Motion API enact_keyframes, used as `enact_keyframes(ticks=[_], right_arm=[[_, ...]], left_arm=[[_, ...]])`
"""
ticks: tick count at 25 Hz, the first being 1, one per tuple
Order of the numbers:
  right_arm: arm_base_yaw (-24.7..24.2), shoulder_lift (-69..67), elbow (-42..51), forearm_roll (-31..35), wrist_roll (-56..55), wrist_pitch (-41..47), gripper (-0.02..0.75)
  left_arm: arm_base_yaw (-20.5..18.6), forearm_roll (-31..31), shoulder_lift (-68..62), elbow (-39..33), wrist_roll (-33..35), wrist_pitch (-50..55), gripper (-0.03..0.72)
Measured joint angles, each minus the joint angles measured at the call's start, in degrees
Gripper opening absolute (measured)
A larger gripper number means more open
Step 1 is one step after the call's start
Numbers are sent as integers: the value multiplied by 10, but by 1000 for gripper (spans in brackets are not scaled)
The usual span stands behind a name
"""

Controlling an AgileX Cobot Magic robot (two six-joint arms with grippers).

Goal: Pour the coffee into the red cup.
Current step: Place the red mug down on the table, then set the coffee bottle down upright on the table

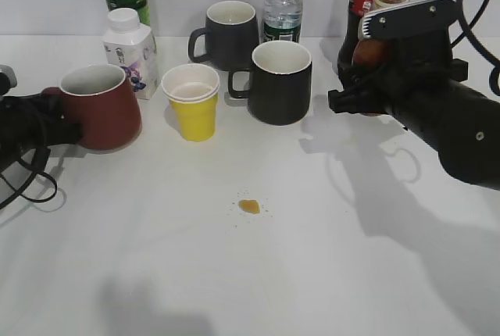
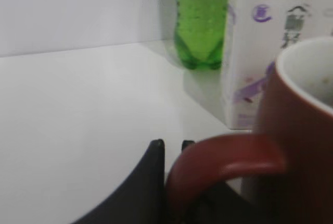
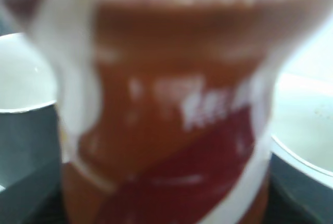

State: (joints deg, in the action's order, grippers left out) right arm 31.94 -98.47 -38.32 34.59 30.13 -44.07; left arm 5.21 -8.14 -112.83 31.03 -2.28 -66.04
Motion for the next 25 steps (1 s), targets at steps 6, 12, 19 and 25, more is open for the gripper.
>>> enact_keyframes(ticks=[6,12,19,25], right_arm=[[0,0,0,0,-1,0,506],[-1,0,0,0,-10,0,506],[-12,-56,0,-6,-44,-33,506],[-12,-118,0,-76,-117,-95,506]], left_arm=[[0,-22,-4,4,1,-4,77],[0,-26,-4,4,-6,-19,286],[0,-26,-4,-19,-7,-31,337],[0,-26,8,-51,-8,-34,338]])
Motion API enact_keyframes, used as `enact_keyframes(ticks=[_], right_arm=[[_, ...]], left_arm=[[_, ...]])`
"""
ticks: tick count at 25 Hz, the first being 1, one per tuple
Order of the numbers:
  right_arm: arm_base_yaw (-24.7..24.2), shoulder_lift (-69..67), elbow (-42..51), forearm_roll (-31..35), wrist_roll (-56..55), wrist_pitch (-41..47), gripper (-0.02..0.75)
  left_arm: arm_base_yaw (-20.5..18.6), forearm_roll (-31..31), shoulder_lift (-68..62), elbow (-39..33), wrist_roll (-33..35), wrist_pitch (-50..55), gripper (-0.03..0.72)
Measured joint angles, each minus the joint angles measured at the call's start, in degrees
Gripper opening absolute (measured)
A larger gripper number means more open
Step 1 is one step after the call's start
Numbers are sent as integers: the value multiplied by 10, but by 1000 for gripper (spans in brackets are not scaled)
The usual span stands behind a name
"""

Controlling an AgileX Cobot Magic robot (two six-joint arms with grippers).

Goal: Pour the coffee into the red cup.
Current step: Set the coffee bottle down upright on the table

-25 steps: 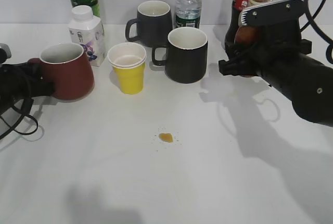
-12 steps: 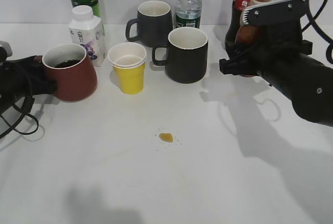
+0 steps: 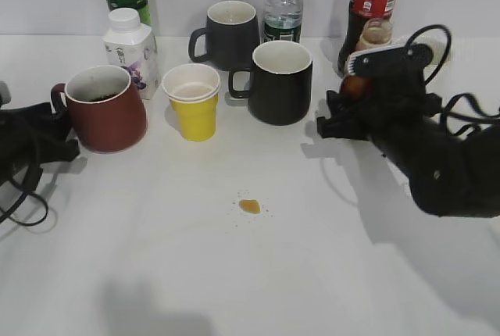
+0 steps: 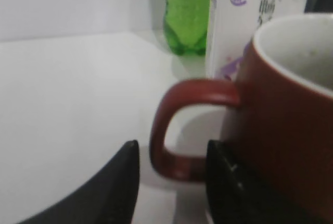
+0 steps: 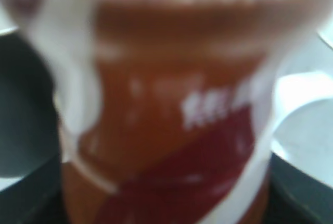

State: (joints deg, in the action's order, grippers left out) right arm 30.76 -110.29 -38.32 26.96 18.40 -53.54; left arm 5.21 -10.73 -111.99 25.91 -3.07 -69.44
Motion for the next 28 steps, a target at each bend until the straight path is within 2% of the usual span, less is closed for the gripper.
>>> enact_keyframes(ticks=[9,13,16,22,28], right_arm=[[0,-28,0,-11,-38,-35,511],[0,-28,0,-14,-45,-27,575],[0,-20,0,-8,-46,-2,605],[0,19,0,12,-45,72,614],[0,84,0,100,38,186,611]], left_arm=[[0,-4,83,-62,0,2,338],[0,-4,124,-78,0,4,338],[0,2,158,-79,0,28,338],[0,21,231,-79,-10,137,338],[0,23,311,-79,-61,264,338]])
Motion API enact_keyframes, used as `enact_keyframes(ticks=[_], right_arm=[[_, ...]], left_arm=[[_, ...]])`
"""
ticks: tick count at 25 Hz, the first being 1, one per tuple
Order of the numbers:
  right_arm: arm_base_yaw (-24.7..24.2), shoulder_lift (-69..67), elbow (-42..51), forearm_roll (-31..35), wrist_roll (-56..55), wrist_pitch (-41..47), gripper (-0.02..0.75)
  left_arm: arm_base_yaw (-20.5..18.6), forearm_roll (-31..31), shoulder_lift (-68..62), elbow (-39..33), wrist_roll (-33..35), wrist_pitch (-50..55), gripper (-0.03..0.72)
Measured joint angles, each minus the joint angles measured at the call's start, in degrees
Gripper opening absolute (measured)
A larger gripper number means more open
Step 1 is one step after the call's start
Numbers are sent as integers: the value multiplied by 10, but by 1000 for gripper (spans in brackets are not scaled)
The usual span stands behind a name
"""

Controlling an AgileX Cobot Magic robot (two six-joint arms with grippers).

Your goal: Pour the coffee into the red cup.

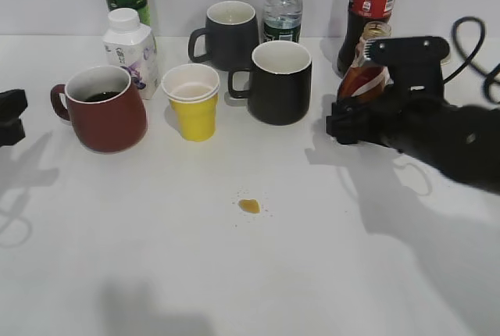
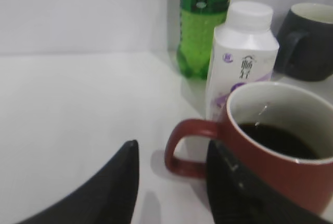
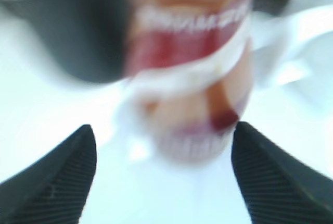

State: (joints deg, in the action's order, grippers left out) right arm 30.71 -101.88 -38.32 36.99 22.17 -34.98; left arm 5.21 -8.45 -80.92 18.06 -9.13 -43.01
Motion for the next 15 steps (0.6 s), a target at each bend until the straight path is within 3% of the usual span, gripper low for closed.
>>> enact_keyframes(ticks=[4,9,15], right_arm=[[0,55,0,21,48,112,604],[0,131,0,22,71,223,596],[0,172,0,31,79,255,596]], left_arm=[[0,20,53,14,-19,127,338],[0,25,110,87,-32,364,338],[0,34,183,139,-33,535,338]])
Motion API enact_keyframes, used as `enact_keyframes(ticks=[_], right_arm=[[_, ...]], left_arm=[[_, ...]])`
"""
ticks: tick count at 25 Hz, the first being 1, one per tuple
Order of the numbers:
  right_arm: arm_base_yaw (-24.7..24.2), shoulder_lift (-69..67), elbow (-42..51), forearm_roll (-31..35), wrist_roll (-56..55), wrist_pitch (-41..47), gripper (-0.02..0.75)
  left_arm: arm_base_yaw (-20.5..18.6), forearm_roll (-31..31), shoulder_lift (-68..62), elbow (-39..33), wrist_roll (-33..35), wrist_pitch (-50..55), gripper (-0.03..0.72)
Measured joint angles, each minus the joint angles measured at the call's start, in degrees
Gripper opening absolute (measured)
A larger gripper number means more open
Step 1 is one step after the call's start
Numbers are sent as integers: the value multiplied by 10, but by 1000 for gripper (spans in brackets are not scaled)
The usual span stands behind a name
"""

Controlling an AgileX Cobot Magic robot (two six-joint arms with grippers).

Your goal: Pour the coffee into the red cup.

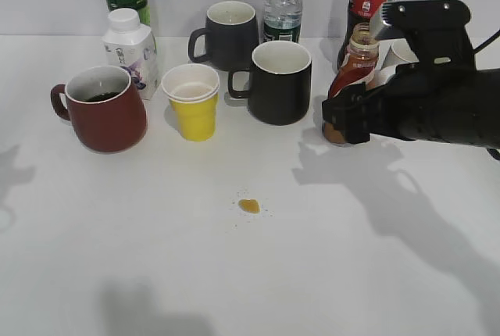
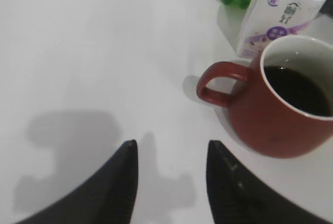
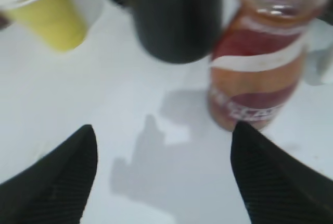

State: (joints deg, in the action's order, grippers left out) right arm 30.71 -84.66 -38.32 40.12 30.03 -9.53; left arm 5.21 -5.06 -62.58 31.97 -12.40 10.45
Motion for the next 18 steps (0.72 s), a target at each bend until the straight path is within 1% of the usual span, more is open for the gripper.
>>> enact_keyframes(ticks=[3,7,8,11,13,16,18], right_arm=[[0,5,0,5,10,22,596],[0,33,0,-3,36,77,596],[0,42,0,-16,39,95,596],[-1,73,0,-99,45,136,596],[-5,93,0,-127,47,155,596],[-21,117,0,-155,47,178,594],[-30,131,0,-208,26,214,594]], left_arm=[[0,16,40,0,-1,57,338],[0,25,98,25,-1,174,338],[0,25,110,36,-1,204,338],[0,26,141,63,-1,283,338],[0,26,162,74,-1,329,338],[0,26,195,81,-1,370,338],[0,26,202,81,10,404,338]])
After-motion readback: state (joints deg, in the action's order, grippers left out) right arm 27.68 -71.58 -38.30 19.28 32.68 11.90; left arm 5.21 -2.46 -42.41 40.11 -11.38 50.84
